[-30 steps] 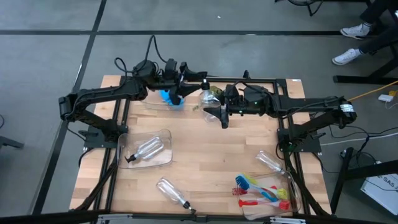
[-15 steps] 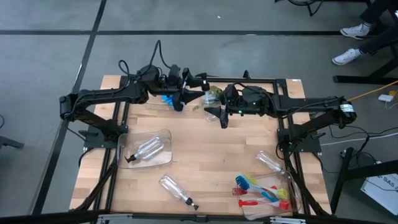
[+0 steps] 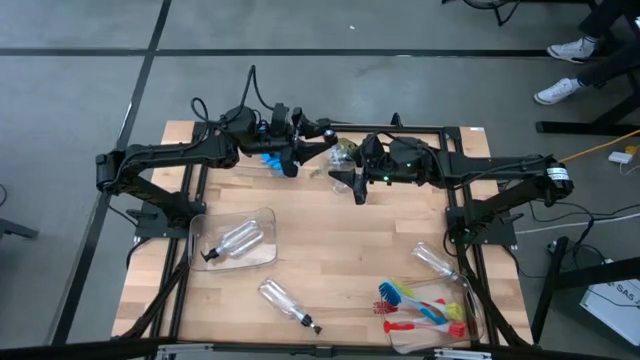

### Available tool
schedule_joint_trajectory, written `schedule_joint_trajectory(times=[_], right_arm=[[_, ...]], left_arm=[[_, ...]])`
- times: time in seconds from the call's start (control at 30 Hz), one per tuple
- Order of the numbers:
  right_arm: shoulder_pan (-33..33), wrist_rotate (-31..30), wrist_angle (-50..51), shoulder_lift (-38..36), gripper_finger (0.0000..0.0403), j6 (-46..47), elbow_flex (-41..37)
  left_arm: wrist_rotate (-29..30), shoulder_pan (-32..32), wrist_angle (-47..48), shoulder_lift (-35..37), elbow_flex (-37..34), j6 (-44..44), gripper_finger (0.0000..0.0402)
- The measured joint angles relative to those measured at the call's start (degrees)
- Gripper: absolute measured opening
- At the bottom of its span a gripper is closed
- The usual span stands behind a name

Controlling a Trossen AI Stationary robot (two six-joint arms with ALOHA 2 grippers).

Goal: Pick & Place Kitchen Sink Supplies
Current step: Put the transparent soap dispenser into the middle transparent bin

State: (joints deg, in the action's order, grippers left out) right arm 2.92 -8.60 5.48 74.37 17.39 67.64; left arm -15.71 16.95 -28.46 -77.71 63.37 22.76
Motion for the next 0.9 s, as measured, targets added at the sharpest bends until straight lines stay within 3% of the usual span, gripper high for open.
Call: schedule_joint_trajectory(times=[0.2,0.53,0.73,0.9], right_arm=[[0.0,0.1,0.0,0.0,0.0216,0.0,0.0],[0.0,0.1,-0.3,0.0,0.0216,-0.8,0.0],[0.0,2.1,-0.5,0.0,0.0216,-0.9,0.0],[1.3,9.3,-1.7,0.0,0.0216,-0.5,0.0]], left_arm=[[0.7,-0.1,0.0,0.0,0.0,0.0,0.0220],[1.2,-0.9,-0.3,-1.1,0.0,-0.7,0.0127],[-0.8,-0.8,-0.5,-1.1,0.0,-0.9,0.0126],[-6.3,-0.6,-1.1,-1.0,0.0,-0.9,0.0136]])
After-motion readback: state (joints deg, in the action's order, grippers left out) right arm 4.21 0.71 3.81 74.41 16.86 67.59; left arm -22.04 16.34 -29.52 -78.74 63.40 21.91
